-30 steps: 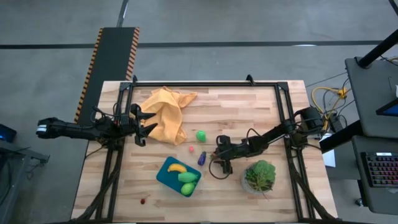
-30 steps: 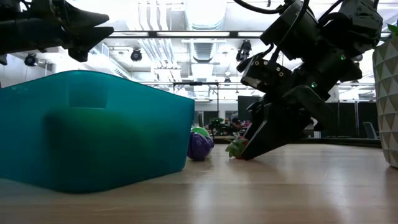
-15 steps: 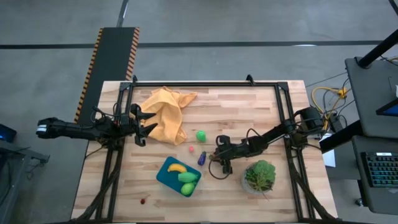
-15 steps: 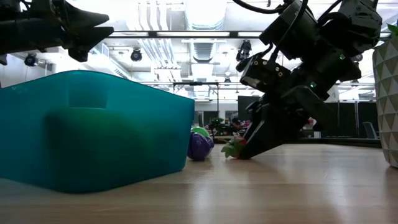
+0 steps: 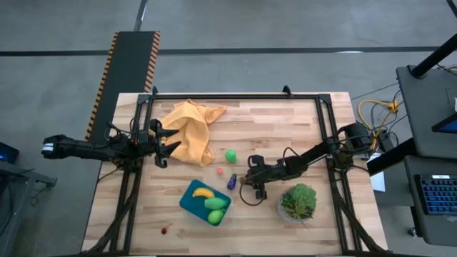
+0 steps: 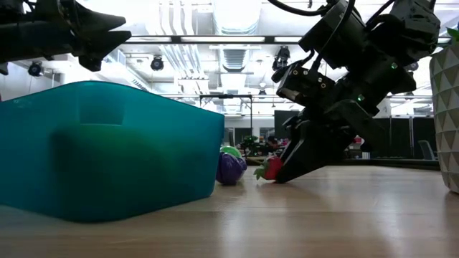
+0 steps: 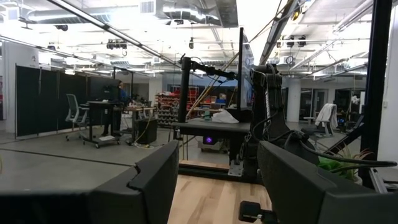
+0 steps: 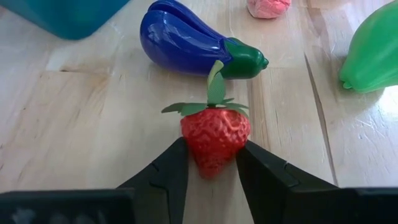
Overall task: Pick and placing Produce into tupperware
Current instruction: Put the strawberry into the blue bin
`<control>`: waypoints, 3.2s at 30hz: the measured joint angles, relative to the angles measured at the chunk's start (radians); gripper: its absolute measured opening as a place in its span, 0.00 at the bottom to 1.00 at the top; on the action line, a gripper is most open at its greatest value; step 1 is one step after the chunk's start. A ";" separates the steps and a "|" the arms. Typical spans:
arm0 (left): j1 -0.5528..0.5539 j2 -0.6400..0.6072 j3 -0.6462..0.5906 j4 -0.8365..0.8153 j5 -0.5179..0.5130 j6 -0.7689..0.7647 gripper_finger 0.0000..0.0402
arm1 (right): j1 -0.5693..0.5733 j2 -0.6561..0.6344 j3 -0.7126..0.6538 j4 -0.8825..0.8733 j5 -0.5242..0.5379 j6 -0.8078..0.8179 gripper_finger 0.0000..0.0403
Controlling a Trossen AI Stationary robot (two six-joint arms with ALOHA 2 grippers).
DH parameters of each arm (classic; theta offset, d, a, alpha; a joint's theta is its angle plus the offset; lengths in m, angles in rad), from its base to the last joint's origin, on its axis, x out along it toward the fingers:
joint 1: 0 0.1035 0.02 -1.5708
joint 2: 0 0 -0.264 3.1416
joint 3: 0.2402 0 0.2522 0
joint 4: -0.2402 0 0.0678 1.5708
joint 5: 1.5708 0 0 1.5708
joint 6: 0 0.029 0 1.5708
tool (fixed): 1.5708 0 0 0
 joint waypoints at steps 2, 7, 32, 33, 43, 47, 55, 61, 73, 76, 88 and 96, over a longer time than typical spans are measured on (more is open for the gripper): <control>0.000 0.000 0.000 0.000 0.000 0.000 0.51 | 0.000 0.000 0.000 0.000 0.000 0.000 0.31; 0.000 0.000 0.000 0.000 0.000 0.000 0.51 | 0.000 0.000 0.000 0.000 0.000 0.000 0.29; 0.000 0.001 0.000 0.000 0.000 0.000 0.51 | 0.000 0.000 0.000 -0.001 0.000 0.016 0.31; 0.000 0.001 0.000 0.000 0.000 0.000 0.51 | 0.000 0.000 0.000 -0.001 0.000 0.017 0.33; 0.000 0.001 0.000 0.000 0.000 0.000 0.51 | 0.000 0.000 0.006 0.024 -0.001 0.030 0.54; 0.000 0.001 0.000 0.000 0.000 0.000 0.51 | 0.000 0.000 0.035 0.025 -0.010 0.030 0.58; 0.000 0.002 0.000 0.000 0.000 0.000 0.51 | 0.000 0.004 0.050 -0.027 -0.013 0.022 0.61; 0.000 0.005 0.000 0.000 0.000 0.000 0.51 | 0.000 0.020 0.050 -0.023 -0.013 0.020 0.61; 0.000 0.012 0.000 0.001 -0.018 0.000 0.51 | 0.000 0.028 0.050 -0.007 -0.011 0.018 0.58; 0.000 0.011 0.000 0.001 -0.019 0.000 0.51 | 0.000 0.028 0.050 -0.006 -0.011 0.018 0.57; 0.000 0.011 0.000 0.001 -0.019 0.000 0.51 | 0.000 0.028 0.050 -0.008 -0.009 0.011 0.47; 0.000 0.010 0.000 0.001 -0.018 0.000 0.51 | 0.000 0.028 0.050 -0.008 -0.009 0.011 0.39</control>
